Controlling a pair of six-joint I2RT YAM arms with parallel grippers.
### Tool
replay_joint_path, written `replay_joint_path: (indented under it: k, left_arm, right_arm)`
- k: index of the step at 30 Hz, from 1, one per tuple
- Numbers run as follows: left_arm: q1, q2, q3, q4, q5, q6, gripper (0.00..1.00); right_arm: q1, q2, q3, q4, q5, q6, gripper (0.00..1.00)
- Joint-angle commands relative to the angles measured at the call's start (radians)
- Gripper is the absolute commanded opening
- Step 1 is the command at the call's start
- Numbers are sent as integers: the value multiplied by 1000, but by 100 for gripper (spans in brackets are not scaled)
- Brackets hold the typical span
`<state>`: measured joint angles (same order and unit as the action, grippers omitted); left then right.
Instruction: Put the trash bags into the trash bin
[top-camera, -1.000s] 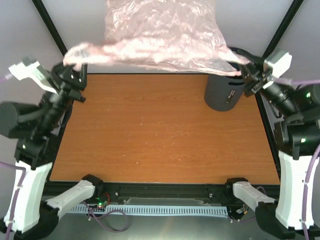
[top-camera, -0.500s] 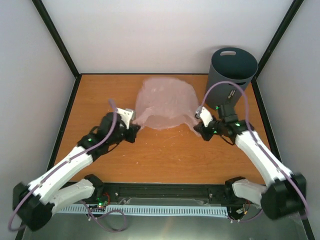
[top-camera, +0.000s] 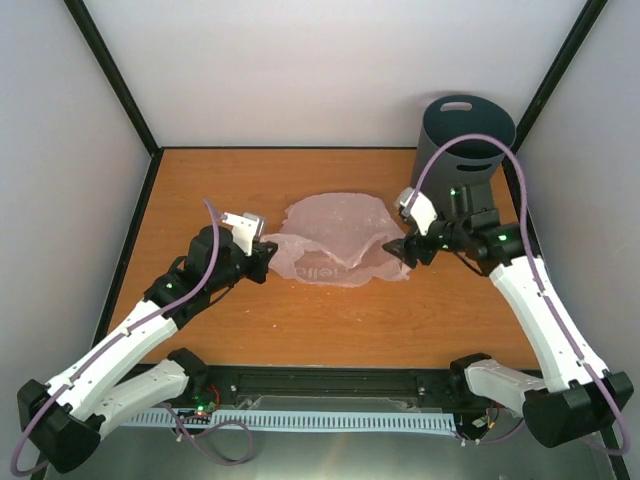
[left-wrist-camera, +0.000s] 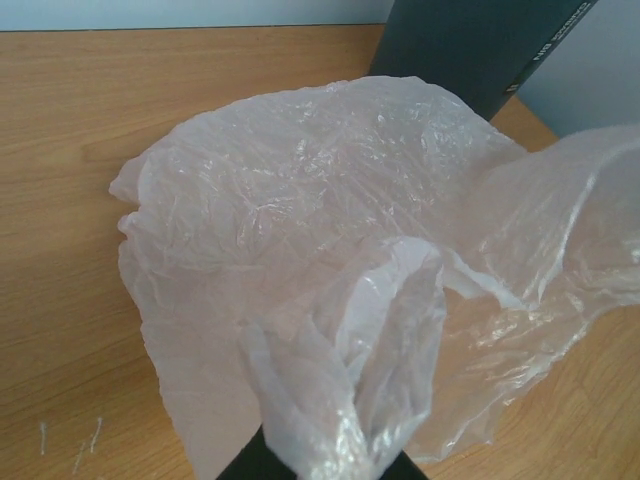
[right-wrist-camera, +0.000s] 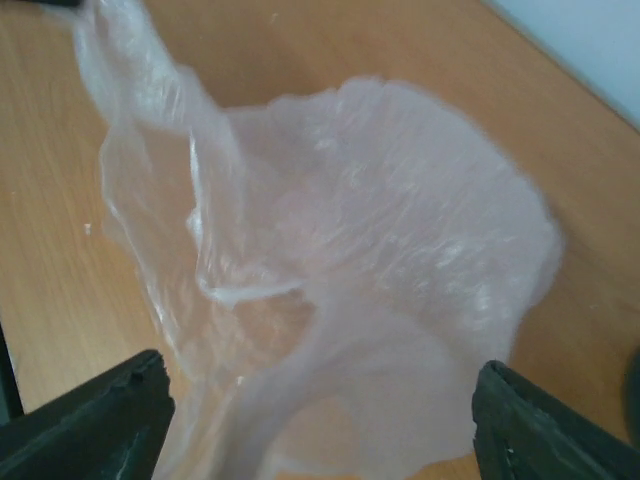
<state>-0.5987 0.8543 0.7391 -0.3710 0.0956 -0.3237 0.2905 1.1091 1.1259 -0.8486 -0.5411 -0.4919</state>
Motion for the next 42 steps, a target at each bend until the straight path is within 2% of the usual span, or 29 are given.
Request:
replay_joint_path:
  k: [1, 3, 7, 12, 16, 21, 24, 29, 34, 42]
  left_arm:
    - [0, -13, 8, -14, -59, 45, 1]
    - [0, -25, -4, -9, -71, 52, 1]
    - [0, -76, -56, 25, -57, 70, 1]
    - [0, -156, -84, 54, -20, 98, 1]
    - [0, -198, -97, 72, -28, 104, 1]
    - [0, -200, -100, 76, 3, 102, 1]
    - [2, -200, -99, 76, 21, 102, 1]
    - [2, -208, -104, 76, 21, 105, 1]
    - [2, -200, -101, 73, 22, 110, 1]
    - [2, -196, -103, 70, 7, 107, 1]
  right_arm:
    - [2, -55, 170, -112, 85, -21, 90]
    - [1, -45, 221, -112, 162, -31, 96]
    - [-30, 52, 332, -115, 295, -52, 97]
    - [-122, 236, 529, -113, 369, -53, 93]
    - [-201, 434, 801, -152, 403, -46, 88]
    - [-230, 666, 1096, -273, 432, -58, 86]
    - [-234, 773, 1200, -324, 432, -55, 83]
    - [-234, 850, 1215, -337, 406, -49, 78]
    - [-234, 894, 1213, -370, 385, -47, 68]
    - [-234, 904, 1174, -426, 330, -62, 33]
